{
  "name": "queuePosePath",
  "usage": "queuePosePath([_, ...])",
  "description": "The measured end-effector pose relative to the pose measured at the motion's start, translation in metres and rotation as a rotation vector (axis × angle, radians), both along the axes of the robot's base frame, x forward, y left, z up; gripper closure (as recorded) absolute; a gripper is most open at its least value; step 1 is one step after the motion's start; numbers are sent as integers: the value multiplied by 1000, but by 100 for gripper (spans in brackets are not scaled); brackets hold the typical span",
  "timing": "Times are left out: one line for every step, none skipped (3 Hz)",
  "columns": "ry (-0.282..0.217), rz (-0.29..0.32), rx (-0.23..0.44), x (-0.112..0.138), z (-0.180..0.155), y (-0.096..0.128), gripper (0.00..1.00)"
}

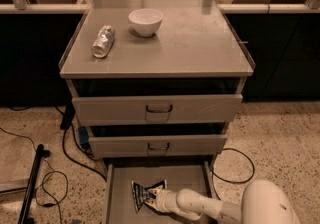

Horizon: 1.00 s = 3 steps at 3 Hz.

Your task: Pick blue chip bag from bottom drawer and place on counter

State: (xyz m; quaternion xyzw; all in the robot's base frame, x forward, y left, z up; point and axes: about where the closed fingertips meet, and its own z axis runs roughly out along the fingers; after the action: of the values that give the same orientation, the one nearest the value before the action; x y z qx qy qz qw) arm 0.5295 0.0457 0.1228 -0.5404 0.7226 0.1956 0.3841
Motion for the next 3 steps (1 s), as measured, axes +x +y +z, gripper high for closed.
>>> queuePosePath([1, 3, 1, 0, 0, 0, 99])
queuePosePath([16, 56, 41, -4, 22, -6, 100])
queuePosePath([-5, 121, 109, -4, 58, -22, 100])
